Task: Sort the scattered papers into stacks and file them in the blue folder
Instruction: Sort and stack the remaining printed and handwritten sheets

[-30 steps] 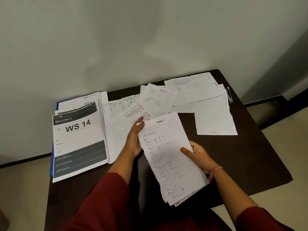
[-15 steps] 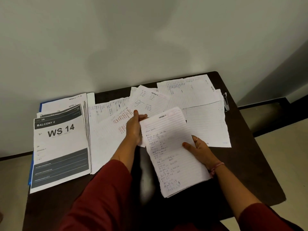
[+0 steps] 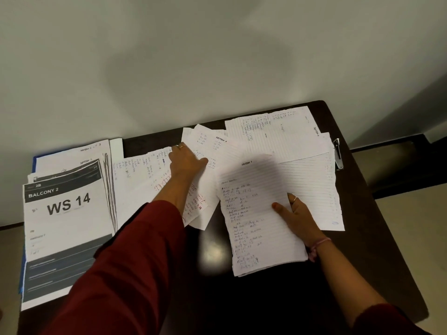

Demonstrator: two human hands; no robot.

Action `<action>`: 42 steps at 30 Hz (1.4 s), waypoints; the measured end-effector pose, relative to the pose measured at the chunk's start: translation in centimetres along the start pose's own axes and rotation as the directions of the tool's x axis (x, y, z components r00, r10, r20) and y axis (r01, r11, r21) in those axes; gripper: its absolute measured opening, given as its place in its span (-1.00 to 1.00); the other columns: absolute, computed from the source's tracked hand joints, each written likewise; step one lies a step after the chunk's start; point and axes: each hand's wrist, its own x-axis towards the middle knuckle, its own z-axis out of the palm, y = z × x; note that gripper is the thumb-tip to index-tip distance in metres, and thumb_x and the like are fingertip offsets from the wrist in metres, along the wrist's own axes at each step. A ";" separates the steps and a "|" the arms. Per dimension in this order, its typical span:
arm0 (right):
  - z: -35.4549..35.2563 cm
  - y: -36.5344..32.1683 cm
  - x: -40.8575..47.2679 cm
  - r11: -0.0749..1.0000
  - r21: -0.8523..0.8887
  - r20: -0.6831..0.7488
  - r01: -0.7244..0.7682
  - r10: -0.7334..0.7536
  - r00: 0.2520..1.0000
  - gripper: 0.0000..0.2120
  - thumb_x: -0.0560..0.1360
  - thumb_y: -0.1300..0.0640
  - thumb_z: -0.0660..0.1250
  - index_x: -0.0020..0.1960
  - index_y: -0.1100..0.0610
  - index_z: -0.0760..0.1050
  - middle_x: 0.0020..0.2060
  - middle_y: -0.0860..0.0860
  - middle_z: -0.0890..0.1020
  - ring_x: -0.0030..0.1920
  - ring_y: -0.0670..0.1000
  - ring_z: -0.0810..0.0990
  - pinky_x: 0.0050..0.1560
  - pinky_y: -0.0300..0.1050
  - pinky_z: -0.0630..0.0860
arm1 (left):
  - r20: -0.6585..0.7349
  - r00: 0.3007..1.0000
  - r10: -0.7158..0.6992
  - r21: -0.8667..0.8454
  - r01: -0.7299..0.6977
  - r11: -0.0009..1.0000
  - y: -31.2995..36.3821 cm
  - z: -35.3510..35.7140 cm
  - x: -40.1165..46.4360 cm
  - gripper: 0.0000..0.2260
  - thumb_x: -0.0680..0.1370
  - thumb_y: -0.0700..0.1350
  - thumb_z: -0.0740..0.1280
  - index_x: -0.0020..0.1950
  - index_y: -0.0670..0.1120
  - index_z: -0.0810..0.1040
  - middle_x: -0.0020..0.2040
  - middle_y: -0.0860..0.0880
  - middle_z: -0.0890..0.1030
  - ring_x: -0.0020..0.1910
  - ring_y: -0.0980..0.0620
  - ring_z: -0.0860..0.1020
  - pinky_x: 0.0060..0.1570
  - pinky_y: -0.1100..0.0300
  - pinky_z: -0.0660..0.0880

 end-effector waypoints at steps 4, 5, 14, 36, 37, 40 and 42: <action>0.2 0.3 0.6 0.999 -0.044 -0.010 -0.022 0.022 1.000 -0.71 0.52 0.12 0.35 0.23 0.06 0.47 0.10 -0.05 0.60 0.11 -0.09 0.57 0.12 -0.24 0.49 | 0.002 0.998 -0.057 0.091 0.056 0.994 0.6 -0.3 1.0 -0.08 0.36 0.15 0.51 0.50 -0.22 0.10 0.44 -0.22 0.19 0.42 -0.21 0.20 0.33 -0.09 0.29; 0.2 0.3 0.6 0.998 -0.049 -0.008 -0.027 0.026 1.000 -0.72 0.52 0.12 0.35 0.22 0.06 0.47 0.10 -0.05 0.60 0.10 -0.09 0.57 0.10 -0.26 0.48 | 0.010 0.997 -0.073 0.101 0.072 0.992 0.6 -0.4 1.4 -0.05 0.34 0.16 0.52 0.50 -0.21 0.09 0.44 -0.22 0.19 0.43 -0.22 0.20 0.34 -0.10 0.28; 0.2 0.4 0.4 0.997 -0.019 -0.009 -0.069 0.069 0.998 -0.72 0.52 0.11 0.36 0.21 0.03 0.47 0.09 -0.05 0.62 0.11 -0.05 0.59 0.15 -0.11 0.53 | 0.073 0.990 -0.123 0.125 0.113 0.986 -0.3 -1.0 3.8 -0.14 0.29 0.20 0.55 0.43 -0.16 0.29 0.40 -0.19 0.34 0.43 -0.23 0.23 0.35 -0.17 0.21; -1.1 -3.2 -5.0 0.992 0.119 -0.119 0.048 -0.034 0.992 -0.68 0.52 0.10 0.34 0.26 0.09 0.46 0.14 -0.03 0.61 0.16 -0.03 0.59 0.17 -0.08 0.54 | -0.299 0.885 0.356 -0.635 -0.463 0.619 2.1 -9.0 -5.3 -0.86 0.55 -0.06 0.37 -0.09 0.08 0.40 -0.09 0.09 0.51 -0.07 0.05 0.52 -0.09 0.06 0.54; -1.1 -3.6 -5.3 0.987 0.150 -0.122 0.051 -0.033 0.992 -0.67 0.51 0.10 0.35 0.26 0.08 0.46 0.16 -0.04 0.61 0.18 -0.02 0.57 0.22 -0.04 0.52 | -0.312 0.884 0.348 -0.667 -0.464 0.582 2.2 -9.6 -6.0 -0.85 0.55 -0.06 0.37 -0.09 0.10 0.40 -0.07 0.08 0.52 -0.05 0.03 0.53 -0.09 0.02 0.55; -0.6 -5.1 -6.9 0.970 0.224 -0.129 0.095 -0.067 0.989 -0.70 0.52 0.14 0.35 0.24 0.03 0.47 0.18 -0.07 0.61 0.23 -0.04 0.55 0.30 0.01 0.44 | -0.365 0.877 0.312 -0.768 -0.473 0.432 2.1 -11.6 -8.7 -0.89 0.56 -0.08 0.35 -0.06 0.06 0.42 -0.02 0.00 0.55 -0.05 0.03 0.55 -0.06 0.03 0.54; -0.2 -6.3 -7.5 0.956 0.267 -0.117 0.119 -0.090 0.989 -0.72 0.52 0.19 0.34 0.22 0.02 0.48 0.17 -0.05 0.61 0.21 -0.04 0.57 0.24 -0.07 0.49 | -0.359 0.901 0.243 -0.819 -0.429 0.381 2.0 -12.2 -9.5 -0.97 0.58 -0.07 0.32 -0.02 0.02 0.48 -0.05 0.01 0.59 -0.07 0.05 0.57 -0.04 0.05 0.53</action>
